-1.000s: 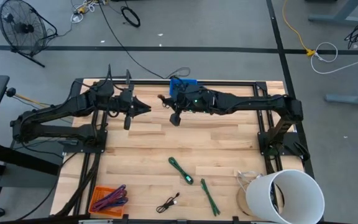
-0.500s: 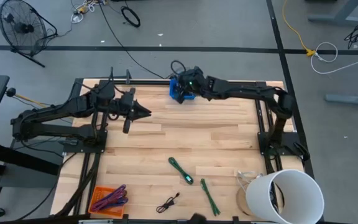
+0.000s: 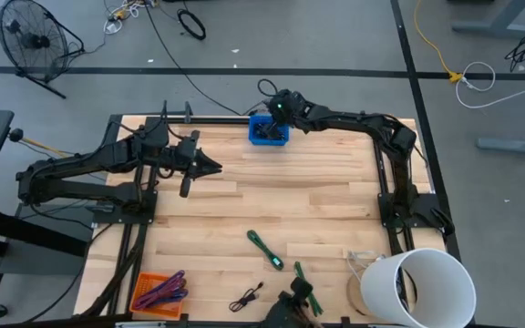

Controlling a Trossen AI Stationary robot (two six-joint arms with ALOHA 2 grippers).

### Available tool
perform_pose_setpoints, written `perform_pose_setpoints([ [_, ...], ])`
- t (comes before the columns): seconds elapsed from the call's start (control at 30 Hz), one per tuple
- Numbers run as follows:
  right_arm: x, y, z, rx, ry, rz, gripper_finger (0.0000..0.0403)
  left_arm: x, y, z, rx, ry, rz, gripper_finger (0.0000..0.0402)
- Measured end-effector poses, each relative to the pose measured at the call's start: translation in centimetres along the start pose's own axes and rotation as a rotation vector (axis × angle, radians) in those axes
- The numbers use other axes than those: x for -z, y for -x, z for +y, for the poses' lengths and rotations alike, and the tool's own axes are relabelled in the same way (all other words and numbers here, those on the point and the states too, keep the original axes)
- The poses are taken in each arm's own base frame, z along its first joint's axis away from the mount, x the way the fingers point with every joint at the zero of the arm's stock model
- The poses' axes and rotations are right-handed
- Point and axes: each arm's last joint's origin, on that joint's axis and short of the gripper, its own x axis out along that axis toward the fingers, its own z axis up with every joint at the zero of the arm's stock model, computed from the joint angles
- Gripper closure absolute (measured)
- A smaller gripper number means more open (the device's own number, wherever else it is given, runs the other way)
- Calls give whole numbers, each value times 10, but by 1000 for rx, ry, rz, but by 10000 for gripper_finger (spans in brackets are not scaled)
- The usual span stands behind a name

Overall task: Pick & Place USB Port
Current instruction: Put the black charger cable into the blue bin

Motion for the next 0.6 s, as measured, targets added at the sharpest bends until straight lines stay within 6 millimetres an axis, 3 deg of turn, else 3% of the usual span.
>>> perform_pose_setpoints([
  [0.17, 5, -2, -4, -31, 24, 42, 403, -1, 0, 0, 0, -26, -5, 348],
  [0.6, 15, -8, 18, -47, 183, 94, 403, 0, 0, 0, -1, -70, -5, 349],
])
